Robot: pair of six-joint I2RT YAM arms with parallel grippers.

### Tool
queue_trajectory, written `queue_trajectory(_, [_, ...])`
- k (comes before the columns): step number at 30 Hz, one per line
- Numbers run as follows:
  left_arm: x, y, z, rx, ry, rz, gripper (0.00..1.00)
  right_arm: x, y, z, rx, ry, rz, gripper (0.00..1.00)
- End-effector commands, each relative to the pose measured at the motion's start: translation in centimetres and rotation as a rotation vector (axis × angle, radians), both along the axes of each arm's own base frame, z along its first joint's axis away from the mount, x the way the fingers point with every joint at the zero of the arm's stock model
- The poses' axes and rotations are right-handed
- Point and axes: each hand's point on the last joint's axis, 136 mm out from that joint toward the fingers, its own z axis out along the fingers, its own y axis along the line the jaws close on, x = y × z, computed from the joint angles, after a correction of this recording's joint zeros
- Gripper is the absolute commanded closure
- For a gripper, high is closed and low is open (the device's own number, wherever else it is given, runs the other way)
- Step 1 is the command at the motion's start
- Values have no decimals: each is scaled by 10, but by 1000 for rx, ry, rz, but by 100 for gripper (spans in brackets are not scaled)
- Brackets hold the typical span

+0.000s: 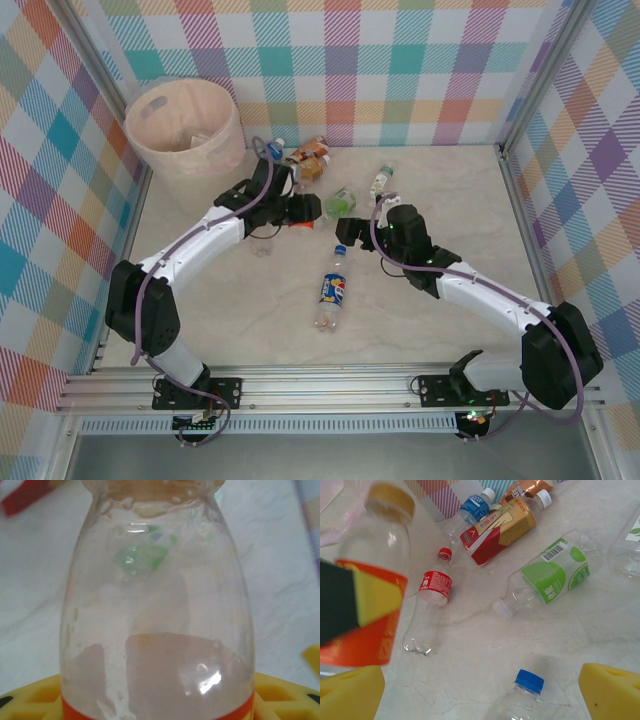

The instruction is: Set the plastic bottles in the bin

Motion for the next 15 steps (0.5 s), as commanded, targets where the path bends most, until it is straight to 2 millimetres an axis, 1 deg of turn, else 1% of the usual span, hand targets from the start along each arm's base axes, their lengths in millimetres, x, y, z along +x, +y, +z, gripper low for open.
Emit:
queue_trajectory(1, [17,-5,64,-115,-141,3,49,4,9,19,25,-73,32,0])
queue_trajectory(4, [28,-4,90,-149,-202,20,49,4,9,21,26,-82,34,0])
queue_trajectory(8, [40,3,127,-196,-300,70,49,6,11,24,30,-90,37,0])
queue_trajectory(9, [42,7,133,-195,-316,85,49,6,11,24,31,-91,37,0])
queue_trajectory(10, [46,10,151,-212,-373,104,49,6,12,24,29,-90,39,0])
queue_trajectory(11, [49,16,161,-211,-404,127,49,7,12,24,27,-89,39,0])
queue_trajectory(15, [55,42,195,-194,-514,233,49,8,14,25,27,-92,45,0])
